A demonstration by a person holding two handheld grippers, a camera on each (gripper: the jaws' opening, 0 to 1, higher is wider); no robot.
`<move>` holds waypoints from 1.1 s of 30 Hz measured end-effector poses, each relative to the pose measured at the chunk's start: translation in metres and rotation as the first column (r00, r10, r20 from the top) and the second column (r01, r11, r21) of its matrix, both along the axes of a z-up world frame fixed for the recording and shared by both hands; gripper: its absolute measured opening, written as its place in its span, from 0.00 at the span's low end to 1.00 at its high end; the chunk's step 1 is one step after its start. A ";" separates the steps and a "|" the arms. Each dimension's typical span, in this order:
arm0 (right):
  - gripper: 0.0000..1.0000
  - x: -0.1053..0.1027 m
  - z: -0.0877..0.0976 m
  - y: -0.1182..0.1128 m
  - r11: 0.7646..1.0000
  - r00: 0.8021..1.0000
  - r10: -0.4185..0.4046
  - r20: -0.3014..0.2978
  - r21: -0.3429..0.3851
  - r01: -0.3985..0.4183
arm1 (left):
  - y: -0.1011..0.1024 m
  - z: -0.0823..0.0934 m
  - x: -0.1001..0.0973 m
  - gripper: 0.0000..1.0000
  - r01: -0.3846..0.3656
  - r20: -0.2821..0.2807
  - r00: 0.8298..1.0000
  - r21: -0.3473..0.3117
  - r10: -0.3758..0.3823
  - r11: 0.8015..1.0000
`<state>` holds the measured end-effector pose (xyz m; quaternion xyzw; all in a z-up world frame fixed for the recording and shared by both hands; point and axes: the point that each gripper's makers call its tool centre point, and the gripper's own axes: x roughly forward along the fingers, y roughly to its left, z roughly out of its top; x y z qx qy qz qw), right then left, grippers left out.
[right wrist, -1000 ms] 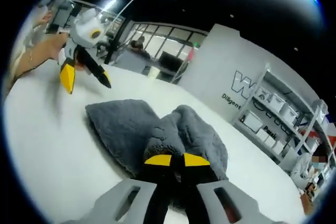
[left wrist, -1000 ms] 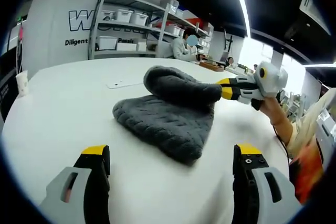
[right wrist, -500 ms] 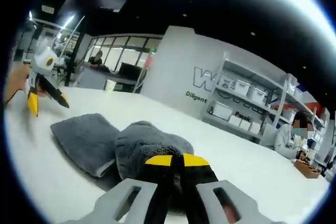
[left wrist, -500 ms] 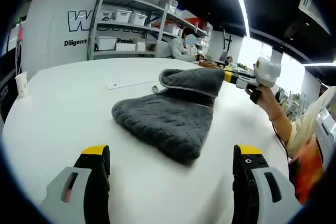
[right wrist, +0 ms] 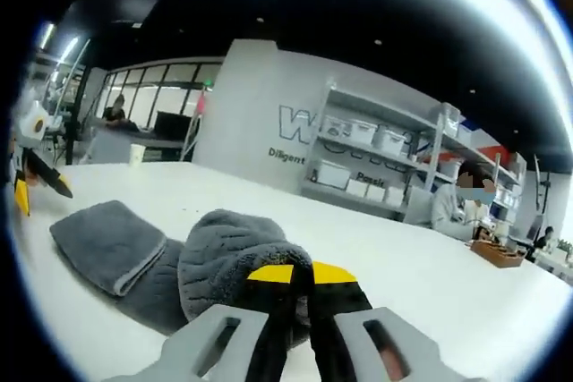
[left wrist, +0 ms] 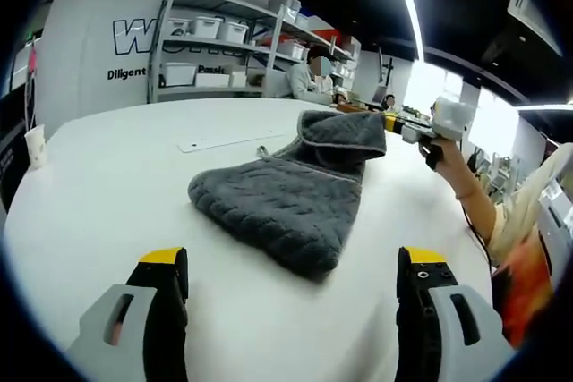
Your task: Open the folded towel by lifting each exposed corner and separating the folded layers until the towel lies flat within the target outline without major curled edges
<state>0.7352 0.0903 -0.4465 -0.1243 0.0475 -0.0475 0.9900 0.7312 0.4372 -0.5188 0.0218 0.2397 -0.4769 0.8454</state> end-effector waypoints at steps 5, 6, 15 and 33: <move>0.00 -0.005 -0.002 -0.022 0.997 0.997 -0.079 -0.002 0.026 0.079 | 0.001 0.000 0.001 0.96 -0.001 -0.002 1.000 0.001 0.001 1.000; 0.00 -0.007 -0.002 -0.025 0.995 0.996 -0.094 -0.006 0.029 0.094 | 0.001 -0.001 0.000 0.96 -0.001 -0.002 1.000 0.001 0.001 1.000; 0.00 -0.023 -0.012 -0.072 0.958 0.958 -0.283 -0.054 0.039 0.285 | 0.001 0.000 0.001 0.96 -0.002 -0.002 1.000 0.002 0.002 1.000; 0.06 -0.032 -0.047 -0.099 0.927 0.916 -0.339 -0.212 0.087 0.364 | 0.003 -0.001 0.002 0.95 -0.005 -0.002 1.000 0.008 0.005 1.000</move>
